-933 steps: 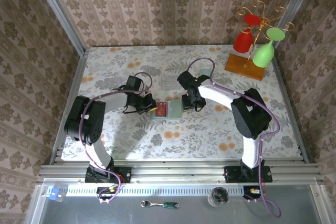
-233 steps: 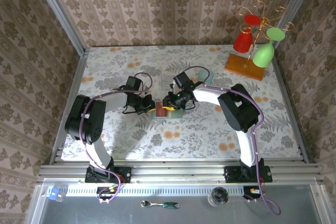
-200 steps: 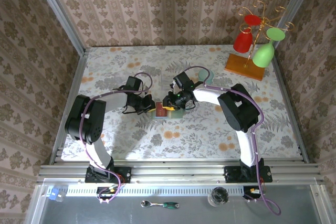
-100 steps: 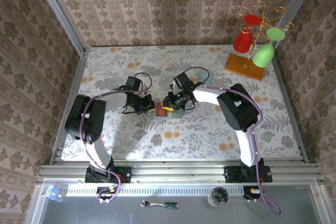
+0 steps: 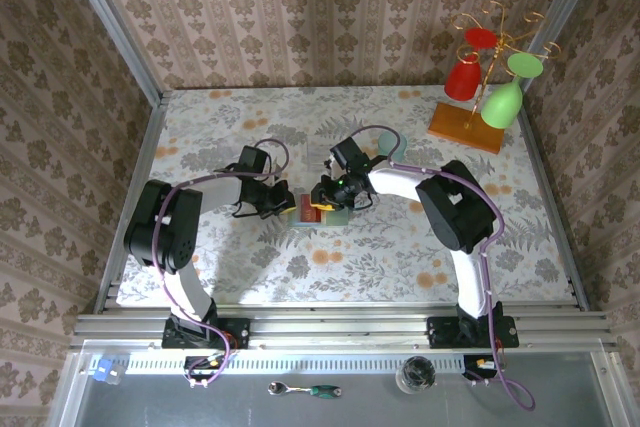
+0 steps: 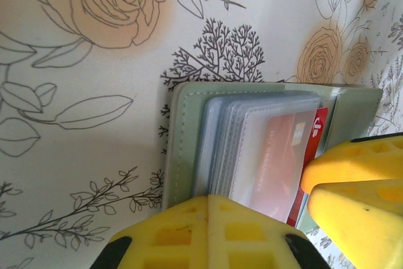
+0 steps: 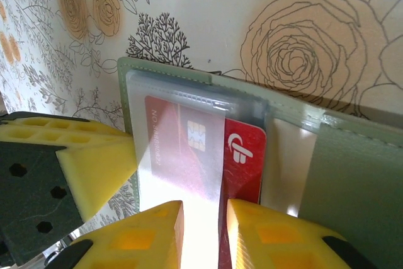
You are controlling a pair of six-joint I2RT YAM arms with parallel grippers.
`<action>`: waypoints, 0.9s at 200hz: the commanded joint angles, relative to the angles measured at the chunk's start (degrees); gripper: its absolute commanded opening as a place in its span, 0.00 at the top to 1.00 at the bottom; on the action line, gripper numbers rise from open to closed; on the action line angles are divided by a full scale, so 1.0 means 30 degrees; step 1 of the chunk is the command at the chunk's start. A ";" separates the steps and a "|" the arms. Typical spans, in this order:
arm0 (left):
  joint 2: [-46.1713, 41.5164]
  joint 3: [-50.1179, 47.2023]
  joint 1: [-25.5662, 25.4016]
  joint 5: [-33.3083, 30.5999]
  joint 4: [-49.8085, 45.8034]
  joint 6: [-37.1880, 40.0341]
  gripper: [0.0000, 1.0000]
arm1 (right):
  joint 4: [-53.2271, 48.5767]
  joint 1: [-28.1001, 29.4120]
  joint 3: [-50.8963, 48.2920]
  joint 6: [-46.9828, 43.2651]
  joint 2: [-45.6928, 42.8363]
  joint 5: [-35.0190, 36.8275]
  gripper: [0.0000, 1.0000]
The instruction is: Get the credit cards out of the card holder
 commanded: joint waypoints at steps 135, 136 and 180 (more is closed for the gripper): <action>-0.0741 0.1269 -0.0881 -0.0183 -0.1432 0.0274 0.95 | -0.0868 -0.0241 -0.1211 -0.0420 -0.2255 0.1099 0.73; -0.0730 0.1269 -0.0886 -0.0176 -0.1421 0.0274 0.95 | -0.0854 -0.0258 -0.1221 -0.0416 -0.2252 0.1100 0.73; -0.0150 0.1252 -0.1123 -0.0054 -0.1195 0.0333 0.95 | -0.0132 -0.0363 -0.1783 -0.0236 -0.2144 0.0746 0.73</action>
